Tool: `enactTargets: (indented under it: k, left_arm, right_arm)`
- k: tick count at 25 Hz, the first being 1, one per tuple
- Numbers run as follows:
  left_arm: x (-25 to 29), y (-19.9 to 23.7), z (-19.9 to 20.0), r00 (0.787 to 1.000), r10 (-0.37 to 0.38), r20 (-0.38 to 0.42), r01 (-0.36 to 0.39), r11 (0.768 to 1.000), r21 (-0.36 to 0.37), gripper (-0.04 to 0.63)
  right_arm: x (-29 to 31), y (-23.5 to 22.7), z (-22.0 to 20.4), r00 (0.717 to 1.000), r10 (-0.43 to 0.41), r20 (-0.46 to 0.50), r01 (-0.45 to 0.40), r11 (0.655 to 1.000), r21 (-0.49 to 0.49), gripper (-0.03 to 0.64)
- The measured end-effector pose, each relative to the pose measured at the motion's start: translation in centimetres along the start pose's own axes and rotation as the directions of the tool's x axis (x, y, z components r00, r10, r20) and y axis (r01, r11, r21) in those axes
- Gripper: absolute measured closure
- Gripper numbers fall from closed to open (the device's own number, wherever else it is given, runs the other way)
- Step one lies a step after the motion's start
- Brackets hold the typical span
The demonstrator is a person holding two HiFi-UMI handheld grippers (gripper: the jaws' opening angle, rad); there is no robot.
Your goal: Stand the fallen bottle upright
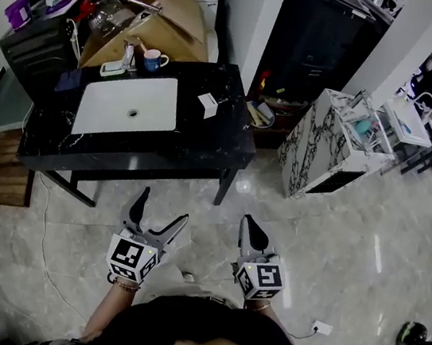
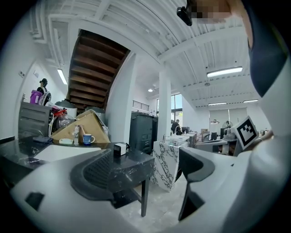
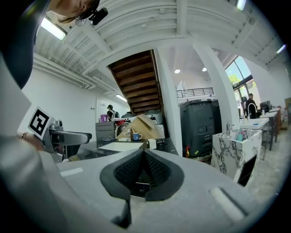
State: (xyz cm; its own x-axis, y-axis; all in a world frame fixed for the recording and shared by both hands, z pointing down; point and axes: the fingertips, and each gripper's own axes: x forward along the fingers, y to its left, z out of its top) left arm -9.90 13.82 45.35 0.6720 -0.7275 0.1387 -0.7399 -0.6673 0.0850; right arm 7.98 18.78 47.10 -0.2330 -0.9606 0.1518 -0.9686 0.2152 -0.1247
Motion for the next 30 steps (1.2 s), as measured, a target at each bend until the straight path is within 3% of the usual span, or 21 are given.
enactTargets:
  k: [5, 11, 19, 27, 30]
  left_arm:
    - [-0.3, -1.0, -0.7, 0.999, -0.017, -0.039, 0.018, 1.000, 0.025, 0.135]
    - [-0.5, -0.6, -1.4, 0.998, -0.011, -0.054, 0.009, 1.000, -0.026, 0.135]
    - [1.7, 1.7, -2.2, 0.997, -0.006, -0.076, 0.003, 0.999, -0.033, 0.135]
    - [8.5, 4.6, -0.1, 0.995, -0.048, -0.084, 0.052, 0.998, 0.042, 0.135]
    - [11.1, 6.2, 0.1, 0.992, -0.050, -0.119, 0.066, 0.989, 0.130, 0.135]
  right_arm:
    - [-0.2, -0.2, -0.5, 1.000, 0.007, -0.010, -0.007, 1.000, 0.010, 0.620]
    - [0.1, 0.0, -1.3, 0.999, 0.018, -0.028, -0.017, 1.000, 0.019, 0.620]
    - [3.3, -0.9, -1.1, 1.000, 0.004, -0.031, -0.004, 1.000, 0.014, 0.620]
    - [8.6, -3.7, 0.5, 0.999, -0.031, -0.023, 0.031, 1.000, 0.005, 0.620]
    - [11.1, -4.6, 1.1, 0.999, -0.042, -0.024, 0.042, 0.999, 0.011, 0.620]
